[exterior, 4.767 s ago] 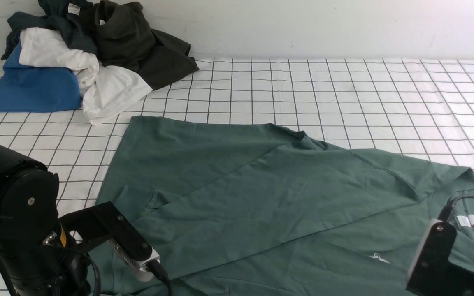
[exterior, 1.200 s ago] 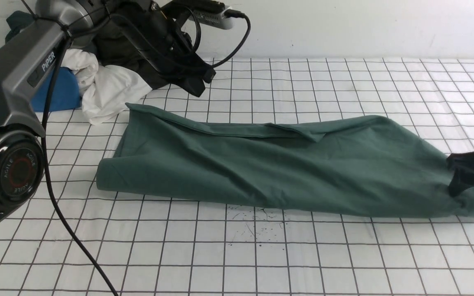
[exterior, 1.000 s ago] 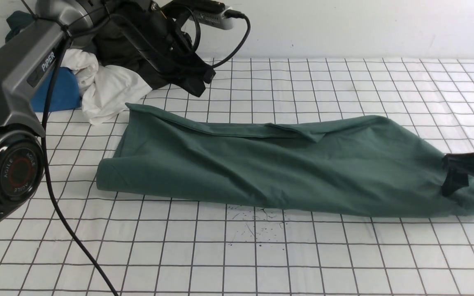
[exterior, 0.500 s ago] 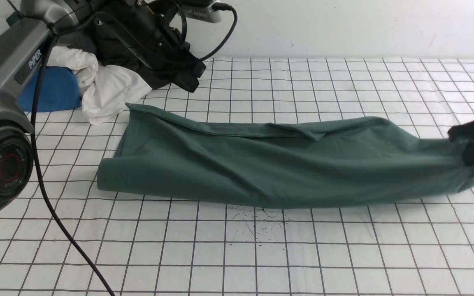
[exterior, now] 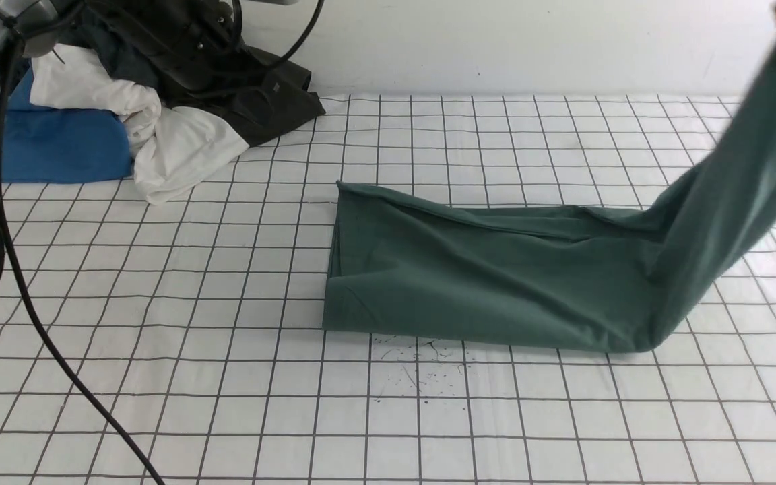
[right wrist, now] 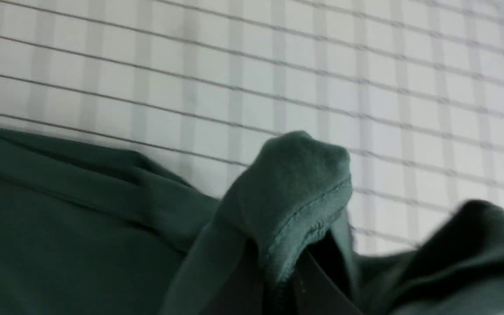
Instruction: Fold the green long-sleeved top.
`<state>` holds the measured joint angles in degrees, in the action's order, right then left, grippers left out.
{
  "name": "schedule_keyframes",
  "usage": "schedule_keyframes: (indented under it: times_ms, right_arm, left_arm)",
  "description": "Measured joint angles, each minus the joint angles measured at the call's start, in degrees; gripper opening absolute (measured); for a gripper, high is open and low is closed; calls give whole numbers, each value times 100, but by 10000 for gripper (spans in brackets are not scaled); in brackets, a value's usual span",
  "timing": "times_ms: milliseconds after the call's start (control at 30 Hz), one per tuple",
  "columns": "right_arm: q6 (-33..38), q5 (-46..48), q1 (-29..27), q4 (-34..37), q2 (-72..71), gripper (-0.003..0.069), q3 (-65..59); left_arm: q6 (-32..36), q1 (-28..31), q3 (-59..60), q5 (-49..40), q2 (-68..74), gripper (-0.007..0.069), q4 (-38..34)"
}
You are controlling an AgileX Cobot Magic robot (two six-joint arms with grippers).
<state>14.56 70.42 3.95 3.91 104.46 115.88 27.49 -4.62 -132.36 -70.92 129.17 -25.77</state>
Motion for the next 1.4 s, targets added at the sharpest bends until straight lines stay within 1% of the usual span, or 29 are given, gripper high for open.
schedule_keyframes:
  times_ms: [33,67,100,133,200,233,267,300,367,400,467,500,567,667,733,800,833,867,933,1000,1033,1067,1167,1233,1267,1300,1367,1400]
  right_arm:
    - [147,-150,358,358,53,10,72]
    - [195,-179,418,412,78,10,93]
    - [358,-443,898,794,202,10,131]
    - [469,-628,1184,986,325,10,137]
    - [622,-977,1647,1218,640,10,144]
    - [622,-1014,1693,1235,640,10,144]
    - [753,-1328,2059,1318,967,12,144]
    - [767,-1360,2094,1333,1004,14,144]
    - [989,-1667,2419,1358,1461,51,144]
    - [1054,-1767,2524,1364,1607,89,144]
    - [1102,-1846,2597,1370,1738,140,144]
    - [1142,-1915,2637,1416,1825,215,132]
    - [1158,-1954,2649,1485,1839,331,154]
    - [1164,-1842,2606,1471,1766,479,411]
    - [1158,-1565,2546,1396,1673,532,685]
    - [1126,-1119,2447,1211,1569,554,963]
    - [1129,-1068,2434,1185,1569,554,988]
    - [1084,-563,2322,965,1494,546,1173]
    - [1018,-101,2146,642,1445,510,1256]
    - [873,58,1921,329,1444,448,1212]
    - [848,67,1921,329,1444,448,1198]
    - [602,102,1686,128,1444,378,1012]
    - [255,114,1310,56,1444,253,526]
    - [147,114,1100,128,1444,162,36]
    - [147,109,1083,144,1444,154,-17]
    - [129,102,1001,289,1444,96,-431]
    - [211,72,967,562,1444,24,-1132]
    - [285,66,967,640,1450,13,-1325]
  left_arm:
    - [0,22,0,0,-5,-8,0]
    - [0,33,0,0,-5,-8,0]
    - [0,83,0,0,-28,-8,0]
    - [0,127,0,-5,-47,-8,0]
    - [0,219,0,-12,-139,-8,30]
    - [0,229,0,-12,-139,-8,37]
    - [-13,320,0,-18,-264,-8,91]
    - [-21,342,0,-18,-281,-8,92]
    - [-75,471,0,-31,-460,-8,155]
    - [-114,516,0,-35,-535,-8,179]
    - [-151,553,0,-43,-589,-8,194]
    - [-173,573,-5,-43,-636,-8,202]
    - [-193,565,-10,-43,-660,-8,187]
    - [-169,426,-10,-61,-660,-8,173]
    - [-102,231,-10,-68,-660,-8,178]
    - [-46,1,-10,-74,-655,-8,169]
    - [-37,-27,-10,-80,-654,-8,169]
    - [-5,-270,-10,-79,-611,-8,146]
    - [0,-533,-10,-79,-508,-8,135]
    - [0,-745,56,-79,-390,-8,128]
    - [0,-767,70,-79,-377,-8,128]
    - [7,-935,242,-79,-272,-8,128]
    - [7,-1241,774,-44,-47,-8,219]
    - [7,-1431,1207,5,130,-8,435]
    - [7,-1450,1250,8,130,-8,457]
    - [2,-1553,1537,33,258,-8,660]
    - [-59,-1606,1879,78,433,-8,883]
    - [-93,-1606,1920,130,454,-8,874]
